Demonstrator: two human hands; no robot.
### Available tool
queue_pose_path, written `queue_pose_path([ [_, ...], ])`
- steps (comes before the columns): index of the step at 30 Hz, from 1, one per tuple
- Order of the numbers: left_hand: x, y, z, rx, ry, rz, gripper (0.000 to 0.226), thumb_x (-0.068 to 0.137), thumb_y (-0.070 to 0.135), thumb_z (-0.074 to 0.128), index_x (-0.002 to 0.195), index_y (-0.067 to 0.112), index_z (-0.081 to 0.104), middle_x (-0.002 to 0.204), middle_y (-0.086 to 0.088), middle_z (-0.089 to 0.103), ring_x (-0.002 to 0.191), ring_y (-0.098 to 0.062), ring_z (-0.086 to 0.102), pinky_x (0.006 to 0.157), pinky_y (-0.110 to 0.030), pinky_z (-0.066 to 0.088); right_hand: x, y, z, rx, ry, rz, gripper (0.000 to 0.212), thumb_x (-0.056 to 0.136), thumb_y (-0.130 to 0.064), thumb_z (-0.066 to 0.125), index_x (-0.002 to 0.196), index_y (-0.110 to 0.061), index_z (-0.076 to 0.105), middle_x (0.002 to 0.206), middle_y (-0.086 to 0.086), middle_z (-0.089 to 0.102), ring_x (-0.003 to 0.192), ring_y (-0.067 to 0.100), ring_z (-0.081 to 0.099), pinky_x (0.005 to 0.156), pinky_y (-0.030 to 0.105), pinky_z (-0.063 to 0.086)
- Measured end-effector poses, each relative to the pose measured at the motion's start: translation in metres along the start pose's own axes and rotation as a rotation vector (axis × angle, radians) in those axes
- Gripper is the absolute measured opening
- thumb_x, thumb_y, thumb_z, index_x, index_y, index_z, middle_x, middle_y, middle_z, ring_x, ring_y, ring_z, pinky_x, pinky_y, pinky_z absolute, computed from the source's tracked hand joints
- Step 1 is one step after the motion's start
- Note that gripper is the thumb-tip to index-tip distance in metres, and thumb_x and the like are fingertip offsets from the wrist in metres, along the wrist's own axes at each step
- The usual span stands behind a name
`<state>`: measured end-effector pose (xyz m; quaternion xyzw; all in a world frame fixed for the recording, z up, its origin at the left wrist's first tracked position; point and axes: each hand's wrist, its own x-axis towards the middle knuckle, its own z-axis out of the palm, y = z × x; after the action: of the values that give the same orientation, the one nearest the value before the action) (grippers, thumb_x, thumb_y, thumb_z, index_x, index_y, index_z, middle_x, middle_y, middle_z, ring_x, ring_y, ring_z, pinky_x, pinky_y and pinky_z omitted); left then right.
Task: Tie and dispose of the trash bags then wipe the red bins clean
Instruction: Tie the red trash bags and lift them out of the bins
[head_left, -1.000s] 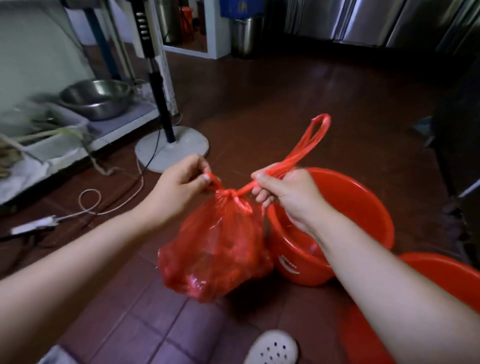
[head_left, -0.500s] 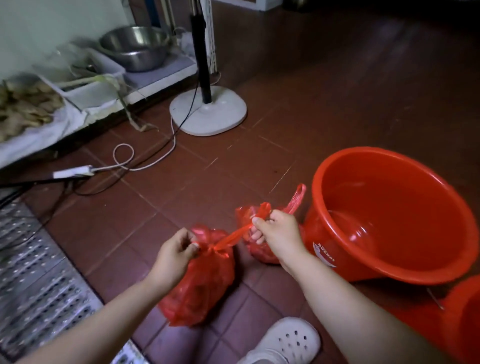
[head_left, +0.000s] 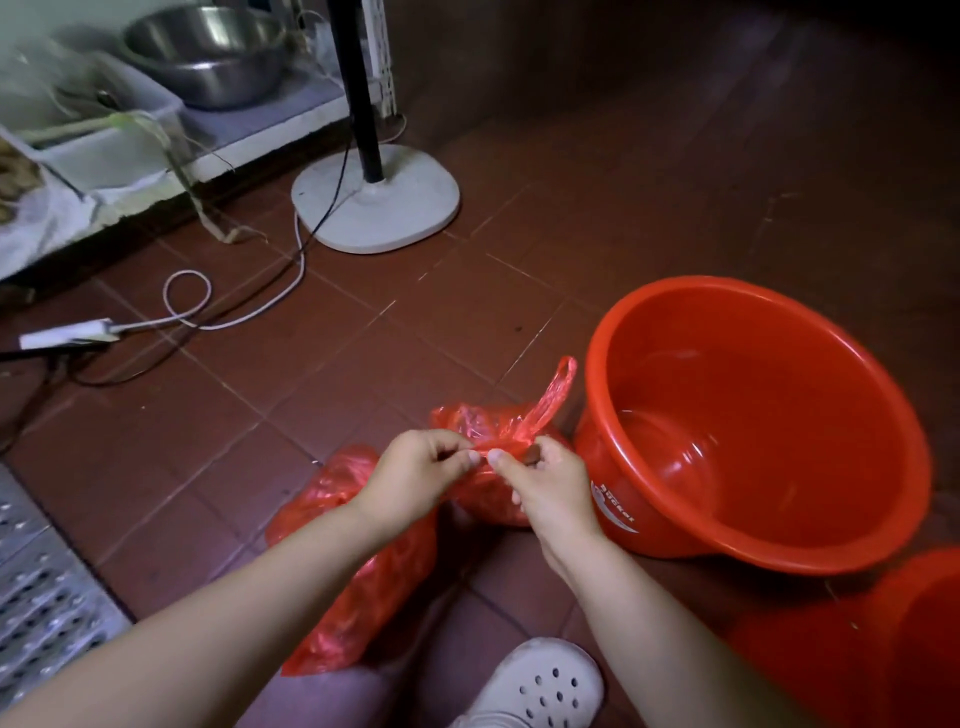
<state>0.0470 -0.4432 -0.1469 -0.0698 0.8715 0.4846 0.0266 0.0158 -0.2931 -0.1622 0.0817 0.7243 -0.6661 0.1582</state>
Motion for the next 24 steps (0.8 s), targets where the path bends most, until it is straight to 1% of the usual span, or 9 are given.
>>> queue_pose_path([
  [2,0.004,-0.001,-0.001,-0.083,0.061,-0.077,0.027,0.088,0.013,0.063,0.063,0.024,0.06,0.058,0.003,0.061,0.052,0.0,0.049,0.057,-0.022,0.04,0.005,0.009,-0.004,-0.016,0.018,0.008,0.022,0.077,-0.009,0.074,0.071,-0.008,0.054,0.056,0.006,0.049,0.04,0.005,0.041,0.043,0.018,0.034],
  [5,0.014,0.003,-0.002,-0.307,0.147,-0.221,0.026,0.092,0.012,0.056,0.066,0.011,0.053,0.057,-0.011,0.056,0.045,-0.011,0.045,0.046,-0.02,0.038,0.019,0.02,-0.006,-0.093,0.06,-0.008,0.024,0.076,-0.01,0.076,0.067,-0.019,0.056,0.063,-0.002,0.058,0.051,0.007,0.051,0.054,0.023,0.043],
  [8,0.026,0.01,0.0,-0.427,0.156,-0.295,0.029,0.092,0.013,0.055,0.064,0.014,0.047,0.043,0.005,0.048,0.035,-0.007,0.037,0.036,-0.016,0.029,0.042,0.03,-0.005,-0.326,0.128,-0.03,0.028,0.074,-0.017,0.076,0.095,-0.031,0.065,0.113,-0.004,0.052,0.087,0.017,0.062,0.089,0.03,0.049],
  [12,0.04,0.019,0.002,-0.571,0.136,-0.313,0.028,0.091,0.008,0.053,0.064,0.013,0.047,0.037,0.006,0.044,0.03,-0.007,0.035,0.034,-0.012,0.025,0.08,0.034,0.004,-0.379,0.127,0.052,0.056,0.082,-0.016,0.069,0.134,-0.027,0.05,0.153,0.005,0.018,0.132,0.019,0.038,0.111,0.029,0.028],
  [14,0.046,0.019,-0.002,-0.574,0.162,-0.332,0.032,0.088,0.006,0.052,0.058,0.015,0.044,0.04,0.001,0.04,0.035,-0.012,0.033,0.037,-0.016,0.023,0.095,0.032,0.008,-0.314,0.177,0.047,0.055,0.083,-0.01,0.067,0.134,-0.02,0.049,0.148,0.007,0.03,0.129,0.022,0.042,0.11,0.037,0.033],
  [16,0.049,0.018,-0.009,-0.569,0.192,-0.344,0.032,0.083,0.005,0.051,0.055,0.015,0.041,0.045,-0.003,0.035,0.041,-0.015,0.03,0.04,-0.022,0.022,0.102,0.024,0.013,-0.203,0.245,0.014,0.036,0.082,-0.002,0.065,0.115,-0.015,0.059,0.112,0.007,0.056,0.099,0.025,0.058,0.093,0.038,0.047],
  [18,0.048,0.018,-0.02,-0.535,0.21,-0.342,0.025,0.075,0.011,0.052,0.052,0.015,0.042,0.045,-0.004,0.036,0.043,-0.016,0.033,0.041,-0.023,0.025,0.101,0.013,0.019,-0.174,0.286,-0.017,0.024,0.079,0.002,0.067,0.089,-0.018,0.056,0.084,0.008,0.059,0.076,0.025,0.058,0.074,0.033,0.048],
  [21,0.044,0.02,-0.035,-0.498,0.229,-0.347,0.014,0.068,0.015,0.052,0.057,0.007,0.049,0.043,-0.003,0.041,0.043,-0.017,0.039,0.043,-0.024,0.03,0.086,0.001,0.028,-0.136,0.297,-0.016,0.03,0.076,-0.001,0.072,0.083,-0.016,0.047,0.081,0.014,0.06,0.074,0.025,0.057,0.072,0.035,0.046],
  [24,0.038,0.024,-0.046,-0.494,0.254,-0.366,0.015,0.078,0.004,0.052,0.063,0.002,0.05,0.043,-0.001,0.043,0.044,-0.015,0.04,0.042,-0.02,0.033,0.064,-0.014,0.028,-0.133,0.276,-0.004,0.03,0.076,-0.005,0.074,0.089,-0.018,0.051,0.084,0.005,0.063,0.08,0.02,0.06,0.078,0.03,0.047],
])
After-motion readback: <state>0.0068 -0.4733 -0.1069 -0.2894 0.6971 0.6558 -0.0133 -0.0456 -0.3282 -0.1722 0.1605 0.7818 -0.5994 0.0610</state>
